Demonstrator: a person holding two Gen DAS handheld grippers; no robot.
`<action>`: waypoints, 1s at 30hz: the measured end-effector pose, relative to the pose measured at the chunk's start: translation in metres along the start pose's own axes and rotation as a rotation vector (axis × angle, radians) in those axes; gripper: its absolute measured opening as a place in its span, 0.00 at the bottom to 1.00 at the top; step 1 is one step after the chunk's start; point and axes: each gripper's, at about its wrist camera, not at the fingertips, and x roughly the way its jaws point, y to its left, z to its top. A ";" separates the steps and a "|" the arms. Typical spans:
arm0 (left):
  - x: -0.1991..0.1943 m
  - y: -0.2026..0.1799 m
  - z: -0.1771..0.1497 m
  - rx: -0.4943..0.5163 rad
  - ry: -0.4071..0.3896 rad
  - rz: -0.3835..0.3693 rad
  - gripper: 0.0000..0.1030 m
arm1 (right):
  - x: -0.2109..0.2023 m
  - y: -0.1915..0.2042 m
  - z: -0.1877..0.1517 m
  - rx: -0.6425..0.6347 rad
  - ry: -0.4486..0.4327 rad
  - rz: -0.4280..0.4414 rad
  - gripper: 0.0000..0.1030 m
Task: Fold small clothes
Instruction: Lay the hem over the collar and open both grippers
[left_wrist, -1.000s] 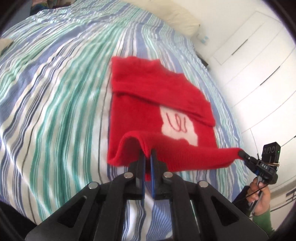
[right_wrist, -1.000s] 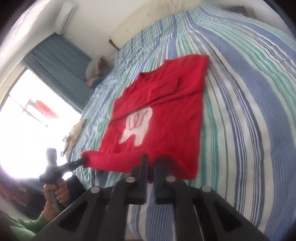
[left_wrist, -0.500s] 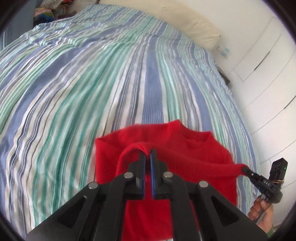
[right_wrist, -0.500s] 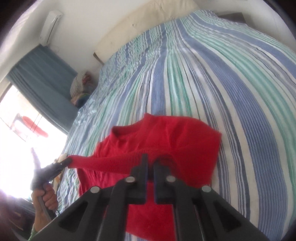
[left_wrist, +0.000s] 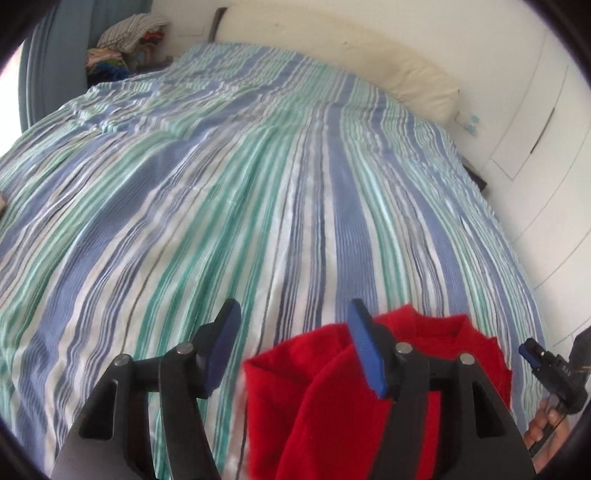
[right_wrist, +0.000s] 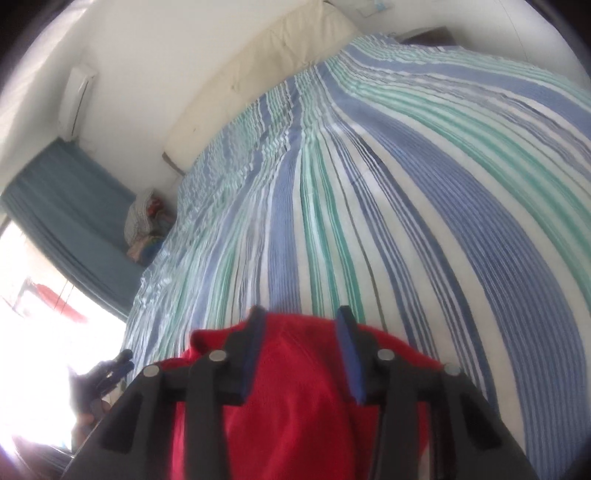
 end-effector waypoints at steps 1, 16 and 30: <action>-0.001 -0.006 -0.006 0.041 0.021 -0.039 0.63 | -0.005 0.010 -0.003 -0.062 0.018 -0.009 0.39; 0.022 0.003 -0.056 0.082 0.114 0.105 0.70 | -0.016 0.022 -0.106 -0.474 0.225 -0.184 0.39; -0.084 -0.049 -0.207 0.329 0.024 0.132 0.96 | -0.087 0.032 -0.189 -0.477 0.196 -0.188 0.60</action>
